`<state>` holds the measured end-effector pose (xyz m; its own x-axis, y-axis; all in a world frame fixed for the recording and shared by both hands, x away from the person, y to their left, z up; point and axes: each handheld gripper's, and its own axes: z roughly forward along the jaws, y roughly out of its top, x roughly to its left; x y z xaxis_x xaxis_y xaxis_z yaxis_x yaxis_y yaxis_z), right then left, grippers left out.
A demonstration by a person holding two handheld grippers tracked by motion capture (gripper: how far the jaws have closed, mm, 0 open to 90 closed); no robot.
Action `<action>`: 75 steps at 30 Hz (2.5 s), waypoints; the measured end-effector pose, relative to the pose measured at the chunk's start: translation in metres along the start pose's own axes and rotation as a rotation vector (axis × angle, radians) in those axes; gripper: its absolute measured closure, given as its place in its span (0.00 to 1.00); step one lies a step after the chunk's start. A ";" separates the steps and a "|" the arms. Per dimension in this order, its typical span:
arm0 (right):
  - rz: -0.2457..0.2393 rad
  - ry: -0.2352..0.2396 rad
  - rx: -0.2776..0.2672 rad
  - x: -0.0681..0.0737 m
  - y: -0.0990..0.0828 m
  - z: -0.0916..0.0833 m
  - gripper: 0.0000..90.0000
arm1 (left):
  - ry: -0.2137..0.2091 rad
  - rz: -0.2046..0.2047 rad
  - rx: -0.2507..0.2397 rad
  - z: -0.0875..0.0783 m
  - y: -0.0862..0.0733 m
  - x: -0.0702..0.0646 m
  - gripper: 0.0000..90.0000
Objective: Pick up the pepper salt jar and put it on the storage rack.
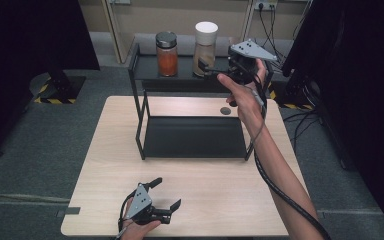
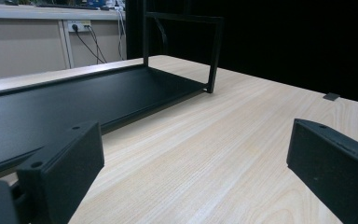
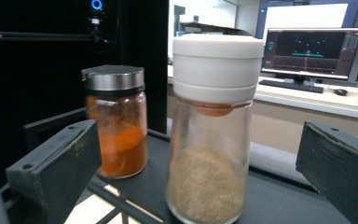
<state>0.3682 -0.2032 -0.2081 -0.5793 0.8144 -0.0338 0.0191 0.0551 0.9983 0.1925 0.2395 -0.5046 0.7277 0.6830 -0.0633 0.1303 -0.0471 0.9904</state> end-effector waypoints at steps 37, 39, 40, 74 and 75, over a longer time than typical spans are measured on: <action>-0.030 0.125 -0.002 0.006 -0.070 -0.069 0.00 | 0.009 -0.002 -0.007 -0.001 0.000 -0.001 0.04; -0.042 0.127 0.003 0.007 -0.076 -0.072 0.00 | 0.009 -0.002 -0.008 -0.001 0.000 -0.001 0.04; -0.044 0.129 0.007 0.007 -0.079 -0.074 0.00 | 0.010 -0.003 -0.007 -0.001 0.000 -0.001 0.04; -0.033 0.161 0.035 0.016 -0.142 -0.103 0.01 | 0.021 -0.004 -0.011 -0.002 -0.001 0.001 0.04; -0.030 0.163 0.036 0.016 -0.144 -0.104 0.01 | 0.021 -0.004 -0.011 -0.002 -0.001 0.001 0.04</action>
<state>0.2714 -0.2576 -0.3478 -0.7044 0.7078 -0.0527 0.0272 0.1011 0.9945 0.1918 0.2412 -0.5055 0.7126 0.6986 -0.0652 0.1259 -0.0359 0.9914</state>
